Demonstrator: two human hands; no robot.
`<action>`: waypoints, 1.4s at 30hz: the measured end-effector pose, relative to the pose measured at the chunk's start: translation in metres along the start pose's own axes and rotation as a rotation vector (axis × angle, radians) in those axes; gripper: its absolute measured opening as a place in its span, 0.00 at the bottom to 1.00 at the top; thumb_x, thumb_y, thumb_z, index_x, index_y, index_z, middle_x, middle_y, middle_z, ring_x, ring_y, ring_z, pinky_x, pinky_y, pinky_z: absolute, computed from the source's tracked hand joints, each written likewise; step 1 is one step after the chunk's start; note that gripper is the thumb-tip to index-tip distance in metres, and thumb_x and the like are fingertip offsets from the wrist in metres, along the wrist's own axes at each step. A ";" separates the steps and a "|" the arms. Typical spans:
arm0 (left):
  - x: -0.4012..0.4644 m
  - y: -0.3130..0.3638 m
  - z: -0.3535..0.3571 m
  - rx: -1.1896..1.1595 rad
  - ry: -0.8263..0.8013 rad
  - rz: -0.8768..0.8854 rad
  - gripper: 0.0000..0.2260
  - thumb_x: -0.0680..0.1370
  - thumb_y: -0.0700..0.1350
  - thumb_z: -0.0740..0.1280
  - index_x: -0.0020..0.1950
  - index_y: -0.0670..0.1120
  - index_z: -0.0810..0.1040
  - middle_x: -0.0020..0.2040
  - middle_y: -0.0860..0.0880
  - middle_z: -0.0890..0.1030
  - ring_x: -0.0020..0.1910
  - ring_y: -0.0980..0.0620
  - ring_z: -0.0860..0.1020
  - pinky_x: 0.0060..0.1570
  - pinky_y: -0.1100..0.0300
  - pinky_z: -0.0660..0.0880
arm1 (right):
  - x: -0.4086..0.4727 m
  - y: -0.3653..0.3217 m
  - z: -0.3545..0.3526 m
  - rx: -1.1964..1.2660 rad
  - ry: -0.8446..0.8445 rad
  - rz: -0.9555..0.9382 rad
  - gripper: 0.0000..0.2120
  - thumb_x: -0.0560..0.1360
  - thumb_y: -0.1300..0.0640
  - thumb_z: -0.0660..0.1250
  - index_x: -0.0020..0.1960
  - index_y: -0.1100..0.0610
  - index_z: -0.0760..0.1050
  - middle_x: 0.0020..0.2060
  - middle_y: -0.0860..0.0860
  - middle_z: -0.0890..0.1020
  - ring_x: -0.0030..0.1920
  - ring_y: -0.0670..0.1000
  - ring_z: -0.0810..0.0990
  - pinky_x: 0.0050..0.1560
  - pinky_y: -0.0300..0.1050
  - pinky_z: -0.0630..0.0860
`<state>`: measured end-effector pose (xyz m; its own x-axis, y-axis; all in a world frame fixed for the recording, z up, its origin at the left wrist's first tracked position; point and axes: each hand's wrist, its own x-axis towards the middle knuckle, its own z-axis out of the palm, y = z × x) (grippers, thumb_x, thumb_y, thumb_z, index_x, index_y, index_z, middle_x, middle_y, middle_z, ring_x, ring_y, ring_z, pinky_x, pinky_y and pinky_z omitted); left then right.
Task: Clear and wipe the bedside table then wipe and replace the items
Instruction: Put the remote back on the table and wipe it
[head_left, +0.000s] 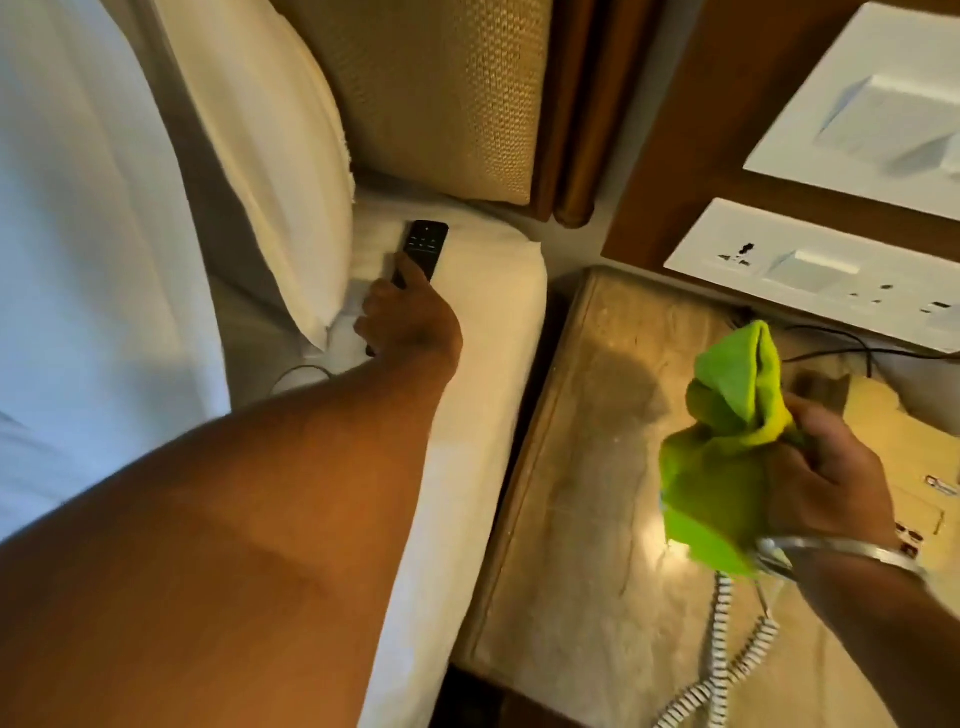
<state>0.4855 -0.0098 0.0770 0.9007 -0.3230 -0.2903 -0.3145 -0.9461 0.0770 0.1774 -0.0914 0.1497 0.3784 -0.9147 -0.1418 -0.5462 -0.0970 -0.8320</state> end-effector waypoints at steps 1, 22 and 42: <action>0.000 0.000 -0.002 0.036 0.020 0.012 0.34 0.82 0.48 0.63 0.82 0.45 0.47 0.72 0.33 0.65 0.69 0.35 0.68 0.63 0.40 0.68 | 0.004 0.000 0.005 0.010 0.013 -0.016 0.22 0.68 0.61 0.58 0.58 0.45 0.77 0.52 0.52 0.82 0.54 0.57 0.79 0.57 0.60 0.75; -0.148 0.128 0.114 -0.137 -0.127 0.346 0.43 0.78 0.64 0.62 0.80 0.39 0.47 0.73 0.39 0.62 0.69 0.42 0.66 0.56 0.48 0.75 | 0.085 0.080 -0.014 -0.282 -0.159 -0.145 0.20 0.73 0.63 0.59 0.65 0.56 0.74 0.60 0.55 0.79 0.60 0.54 0.76 0.57 0.32 0.64; -0.135 0.030 0.168 -0.345 0.027 0.644 0.27 0.77 0.67 0.57 0.70 0.55 0.76 0.76 0.47 0.68 0.77 0.45 0.62 0.75 0.42 0.50 | 0.138 0.058 0.081 -1.020 -0.621 -0.412 0.32 0.76 0.58 0.59 0.76 0.43 0.50 0.77 0.48 0.48 0.75 0.56 0.57 0.66 0.54 0.67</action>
<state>0.3038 0.0094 -0.0416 0.5772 -0.8142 -0.0632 -0.6761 -0.5198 0.5222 0.2588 -0.1918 0.0382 0.7925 -0.4337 -0.4288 -0.5265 -0.8413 -0.1222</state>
